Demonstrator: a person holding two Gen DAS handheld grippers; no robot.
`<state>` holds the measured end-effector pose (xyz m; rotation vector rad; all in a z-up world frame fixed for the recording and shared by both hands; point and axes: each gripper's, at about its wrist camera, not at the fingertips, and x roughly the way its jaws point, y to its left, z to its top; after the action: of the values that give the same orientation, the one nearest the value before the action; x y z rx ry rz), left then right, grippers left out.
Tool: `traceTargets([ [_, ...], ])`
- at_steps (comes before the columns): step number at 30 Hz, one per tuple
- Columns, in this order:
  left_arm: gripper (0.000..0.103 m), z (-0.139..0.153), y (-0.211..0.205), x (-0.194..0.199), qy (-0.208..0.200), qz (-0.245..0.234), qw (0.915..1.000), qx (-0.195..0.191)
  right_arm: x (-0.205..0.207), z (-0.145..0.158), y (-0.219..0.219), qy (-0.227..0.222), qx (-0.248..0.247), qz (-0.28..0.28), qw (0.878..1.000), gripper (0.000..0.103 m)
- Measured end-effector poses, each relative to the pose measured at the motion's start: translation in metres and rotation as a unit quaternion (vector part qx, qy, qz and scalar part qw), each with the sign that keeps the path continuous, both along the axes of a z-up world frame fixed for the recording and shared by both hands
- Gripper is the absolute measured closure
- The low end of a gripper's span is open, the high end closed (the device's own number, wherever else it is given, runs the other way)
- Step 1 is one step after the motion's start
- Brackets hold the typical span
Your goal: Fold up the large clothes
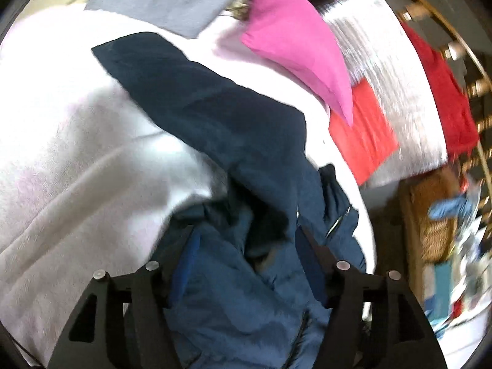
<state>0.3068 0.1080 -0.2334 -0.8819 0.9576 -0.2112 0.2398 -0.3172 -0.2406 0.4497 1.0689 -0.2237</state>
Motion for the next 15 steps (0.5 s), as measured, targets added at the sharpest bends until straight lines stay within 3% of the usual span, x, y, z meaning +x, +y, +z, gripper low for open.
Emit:
traceTargets([
  [3,0.030,-0.008,0.011,0.012,0.007,0.016,0.9995,-0.027,-0.001,0.000,-0.001,-0.003,0.003,0.000,1.000,0.054],
  [10,0.030,-0.027,0.043,0.038,0.021,0.069,0.9925,-0.098,-0.005,0.000,-0.002,-0.013,0.001,0.007,1.000,0.054],
  [15,0.030,-0.037,0.065,0.058,0.012,0.100,0.9870,-0.125,-0.006,0.000,-0.005,-0.015,0.007,0.009,1.000,0.054],
])
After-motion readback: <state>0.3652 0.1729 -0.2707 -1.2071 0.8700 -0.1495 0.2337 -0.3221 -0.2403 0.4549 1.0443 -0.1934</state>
